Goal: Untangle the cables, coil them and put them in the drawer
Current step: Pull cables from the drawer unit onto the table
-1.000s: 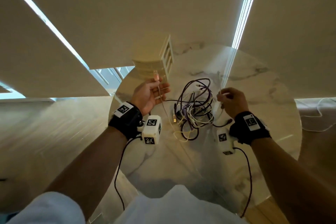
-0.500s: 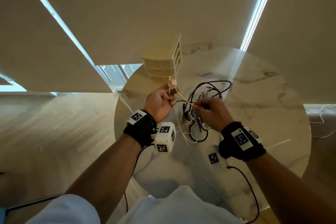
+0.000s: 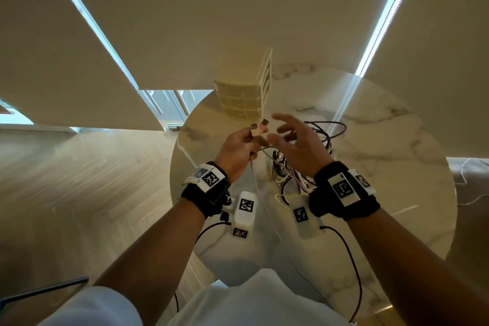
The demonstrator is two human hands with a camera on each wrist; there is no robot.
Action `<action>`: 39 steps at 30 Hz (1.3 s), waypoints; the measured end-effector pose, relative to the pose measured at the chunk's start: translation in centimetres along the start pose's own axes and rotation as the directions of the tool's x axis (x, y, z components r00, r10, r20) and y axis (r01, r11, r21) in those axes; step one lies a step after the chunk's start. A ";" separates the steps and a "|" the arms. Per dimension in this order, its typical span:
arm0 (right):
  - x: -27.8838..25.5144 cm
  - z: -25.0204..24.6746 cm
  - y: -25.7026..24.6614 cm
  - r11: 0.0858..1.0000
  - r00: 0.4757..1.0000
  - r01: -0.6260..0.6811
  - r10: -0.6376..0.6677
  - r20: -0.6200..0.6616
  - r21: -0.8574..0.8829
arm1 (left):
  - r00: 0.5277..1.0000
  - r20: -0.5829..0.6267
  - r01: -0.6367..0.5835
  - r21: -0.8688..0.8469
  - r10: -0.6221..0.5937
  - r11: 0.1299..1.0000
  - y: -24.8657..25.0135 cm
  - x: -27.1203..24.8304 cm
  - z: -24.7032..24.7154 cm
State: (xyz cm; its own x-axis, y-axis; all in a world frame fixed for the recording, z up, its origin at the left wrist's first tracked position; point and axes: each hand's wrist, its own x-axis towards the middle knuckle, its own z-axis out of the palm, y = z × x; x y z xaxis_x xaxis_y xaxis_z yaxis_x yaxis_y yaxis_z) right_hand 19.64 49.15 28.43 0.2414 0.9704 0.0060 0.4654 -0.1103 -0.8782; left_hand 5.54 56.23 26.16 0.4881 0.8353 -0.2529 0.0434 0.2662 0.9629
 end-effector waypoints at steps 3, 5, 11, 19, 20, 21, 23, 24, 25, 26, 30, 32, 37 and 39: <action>0.9 0.4 -0.9 0.995 0.996 0.081 -0.079 0.038 -0.054 | 0.998 0.059 -0.041 0.156 0.032 0.987 -0.1 -0.3 0.0; 1.4 0.5 -1.0 0.988 0.995 0.091 -0.084 0.054 -0.125 | 0.997 0.070 -0.052 0.190 0.040 0.980 0.0 -0.5 0.0; 2.6 0.5 -1.0 0.999 1.000 -0.029 0.030 0.002 -0.033 | 0.997 0.078 -0.018 0.124 0.008 0.992 0.0 -0.7 -0.7; 2.9 -0.4 -0.9 0.987 0.994 -0.106 0.102 0.036 0.121 | 0.954 0.270 0.192 -0.210 -0.132 0.959 0.5 -1.0 -1.5; 2.9 -0.5 -0.9 0.986 0.993 -0.112 0.107 0.044 0.125 | 0.946 0.286 0.229 -0.258 -0.152 0.938 0.5 -1.0 -1.6; 2.9 -0.5 -0.9 0.985 0.993 -0.117 0.111 0.049 0.130 | 0.939 0.302 0.254 -0.281 -0.166 0.925 0.6 -1.0 -1.7; 3.0 -0.7 -0.9 0.985 0.992 -0.119 0.114 0.050 0.127 | 0.925 0.333 0.278 -0.270 -0.181 0.922 0.7 -1.0 -1.8; 3.1 -0.8 -0.9 0.985 0.992 -0.118 0.112 0.052 0.128 | 0.920 0.345 0.282 -0.259 -0.184 0.924 0.8 -1.0 -1.8; 3.1 -0.8 -1.0 0.983 0.992 -0.117 0.110 0.056 0.142 | 0.916 0.355 0.285 -0.252 -0.186 0.925 0.9 -1.1 -1.9; 3.1 -0.9 -1.0 0.979 0.992 -0.119 0.111 0.057 0.162 | 0.913 0.364 0.290 -0.252 -0.187 0.923 1.0 -1.1 -1.9; 3.1 -1.0 -1.3 0.976 0.992 -0.111 0.099 0.072 0.185 | 0.910 0.357 0.314 -0.260 -0.211 0.913 1.1 -1.0 -1.9; 3.1 -1.1 -1.5 0.981 0.993 -0.096 0.082 0.086 0.170 | 0.917 0.332 0.300 -0.206 -0.222 0.932 0.9 -0.8 -1.9; 3.2 -1.1 -2.2 0.997 0.998 -0.022 0.017 0.060 0.073 | 0.915 0.352 0.266 -0.163 -0.196 0.950 1.1 -0.6 -1.6; 3.2 -1.0 -2.3 0.999 0.999 -0.003 0.001 0.039 0.041 | 0.911 0.369 0.267 -0.189 -0.183 0.945 1.3 -0.5 -1.3</action>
State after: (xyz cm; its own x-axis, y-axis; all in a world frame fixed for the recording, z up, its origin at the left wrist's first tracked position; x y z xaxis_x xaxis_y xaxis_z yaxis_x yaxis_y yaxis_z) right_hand 20.18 52.32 30.95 0.2086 0.9779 -0.0137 0.4292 -0.1041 -0.8972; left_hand 4.20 56.78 27.42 0.7586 0.5346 -0.3723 0.0065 0.5653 0.8248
